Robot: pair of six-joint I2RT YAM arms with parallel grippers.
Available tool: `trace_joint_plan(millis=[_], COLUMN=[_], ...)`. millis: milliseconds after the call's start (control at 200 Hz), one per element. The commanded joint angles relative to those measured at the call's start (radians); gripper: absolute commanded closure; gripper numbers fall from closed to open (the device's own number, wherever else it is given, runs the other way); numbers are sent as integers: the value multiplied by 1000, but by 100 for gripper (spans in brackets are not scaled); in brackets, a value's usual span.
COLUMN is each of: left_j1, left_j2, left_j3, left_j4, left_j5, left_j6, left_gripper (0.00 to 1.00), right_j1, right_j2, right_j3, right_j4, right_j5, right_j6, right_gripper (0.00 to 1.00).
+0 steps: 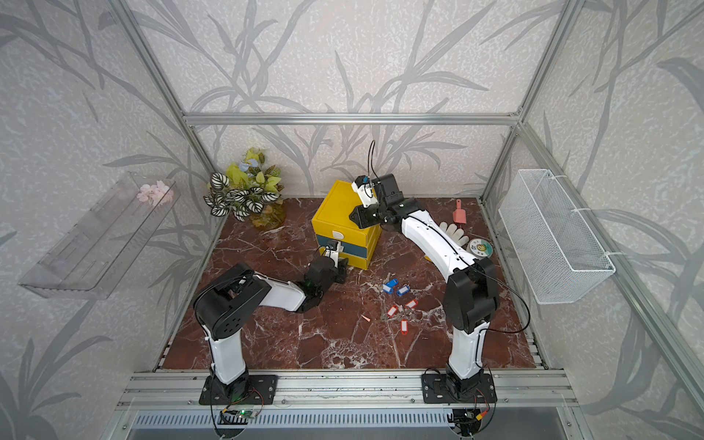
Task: Take the keys out of the drawer
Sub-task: Open the drawer in the storage box.
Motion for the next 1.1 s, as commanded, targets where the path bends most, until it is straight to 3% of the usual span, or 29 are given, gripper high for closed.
trace_joint_plan(millis=[0, 250, 525, 1095], left_j1=[-16, -48, -96, -127], left_j2=[-64, -180, -328, -512], left_j3=[-51, -149, -191, -354], left_j4=[12, -46, -297, -369], left_j5=[-10, -36, -106, -119], left_j6=[-46, -108, -92, -38], left_gripper=[71, 71, 70, 68], right_j1=[-3, 1, 23, 41], right_j2=[-4, -10, -22, -43], right_j3=[-42, -47, -41, -55], right_j4=[-118, -116, -121, -159], right_j5=[6, 3, 18, 73], right_j6=[13, 14, 5, -7], right_gripper=[81, 81, 81, 81])
